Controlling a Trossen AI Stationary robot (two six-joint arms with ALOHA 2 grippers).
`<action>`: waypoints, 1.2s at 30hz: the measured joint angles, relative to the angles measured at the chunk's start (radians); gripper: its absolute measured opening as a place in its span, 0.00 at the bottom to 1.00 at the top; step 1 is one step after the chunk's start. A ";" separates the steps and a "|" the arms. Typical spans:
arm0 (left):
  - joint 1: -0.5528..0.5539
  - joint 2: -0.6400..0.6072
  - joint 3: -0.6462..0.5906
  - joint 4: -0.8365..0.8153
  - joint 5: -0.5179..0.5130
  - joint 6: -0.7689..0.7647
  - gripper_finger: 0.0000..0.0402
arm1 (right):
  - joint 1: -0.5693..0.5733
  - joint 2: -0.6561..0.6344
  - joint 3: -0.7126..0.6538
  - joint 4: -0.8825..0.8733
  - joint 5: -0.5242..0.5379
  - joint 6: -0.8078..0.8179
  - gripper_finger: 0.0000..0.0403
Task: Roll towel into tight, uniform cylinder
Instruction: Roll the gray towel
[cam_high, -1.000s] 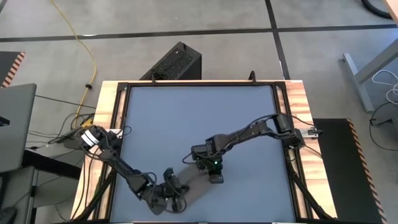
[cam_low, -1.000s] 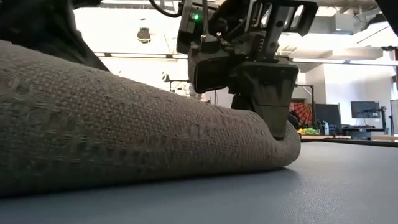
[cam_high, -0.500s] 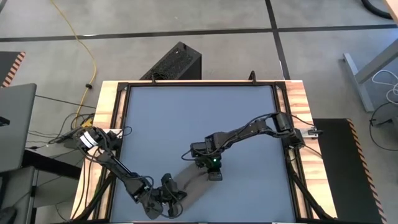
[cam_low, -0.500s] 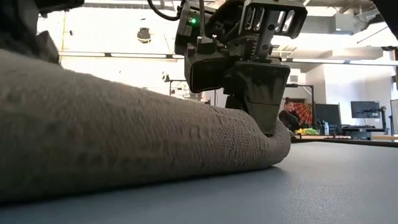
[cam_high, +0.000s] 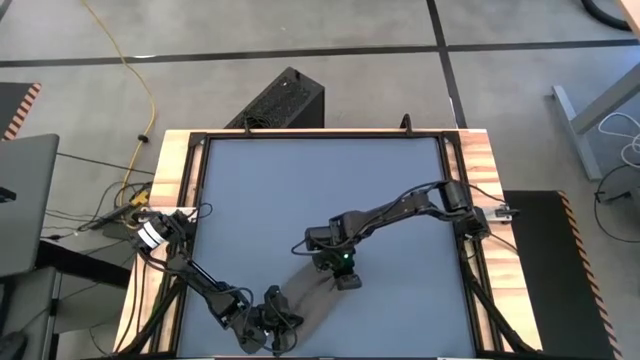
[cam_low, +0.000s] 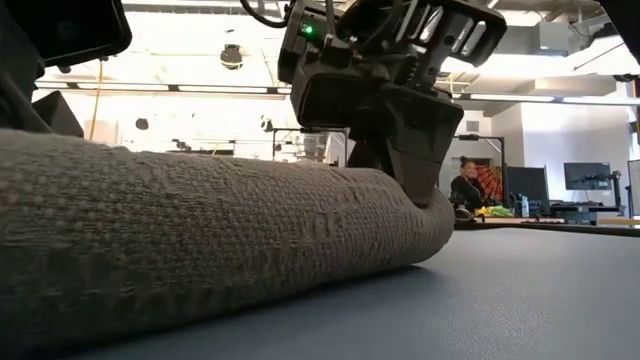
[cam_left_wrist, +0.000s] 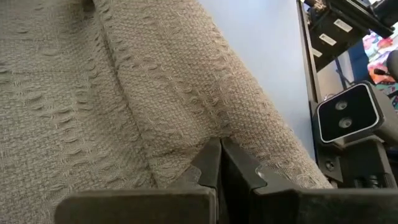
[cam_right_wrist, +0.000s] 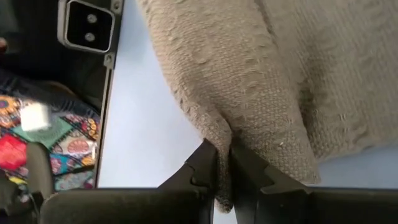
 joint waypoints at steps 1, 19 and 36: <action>0.000 0.000 0.000 -0.002 0.002 0.001 0.00 | 0.000 -0.001 0.000 0.000 0.000 -0.021 0.14; 0.002 0.002 -0.001 -0.032 -0.022 0.000 0.00 | -0.071 -0.210 -0.128 0.020 0.006 -0.160 0.14; 0.000 0.002 -0.002 -0.029 -0.023 0.002 0.00 | 0.012 -0.535 -0.684 0.611 0.170 0.103 0.14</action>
